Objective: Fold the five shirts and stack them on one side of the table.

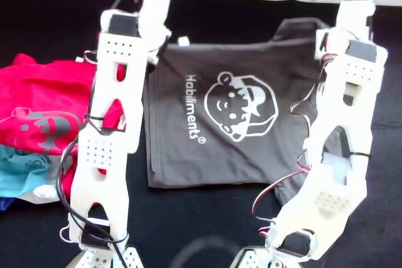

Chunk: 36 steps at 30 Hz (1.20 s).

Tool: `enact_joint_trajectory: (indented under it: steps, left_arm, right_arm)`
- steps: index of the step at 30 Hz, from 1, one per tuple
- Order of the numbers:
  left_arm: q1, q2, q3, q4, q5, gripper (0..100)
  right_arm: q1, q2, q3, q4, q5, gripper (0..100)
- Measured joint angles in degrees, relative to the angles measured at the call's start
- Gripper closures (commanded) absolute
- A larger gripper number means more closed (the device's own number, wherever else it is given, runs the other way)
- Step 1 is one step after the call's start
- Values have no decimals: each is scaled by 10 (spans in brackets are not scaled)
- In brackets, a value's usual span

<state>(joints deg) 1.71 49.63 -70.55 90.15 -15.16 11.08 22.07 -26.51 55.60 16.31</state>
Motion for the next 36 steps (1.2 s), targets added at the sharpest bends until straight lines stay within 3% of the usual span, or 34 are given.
enact_joint_trajectory:
  steps: [9, 16, 31, 36]
  left_arm:
    - [0, 16, 0, 92, 0, 992]
    - [4, 5, 16, 105, 10, 992]
    - [40, -338, 450, 102, 17, 992]
    - [40, -439, 584, 47, 32, 992]
  right_arm:
    - [0, 15, 0, 112, 0, 992]
    - [20, 4, 0, 180, 0, 992]
    - [23, -93, 0, 324, 0, 992]
    - [31, -144, 33, 353, 0, 992]
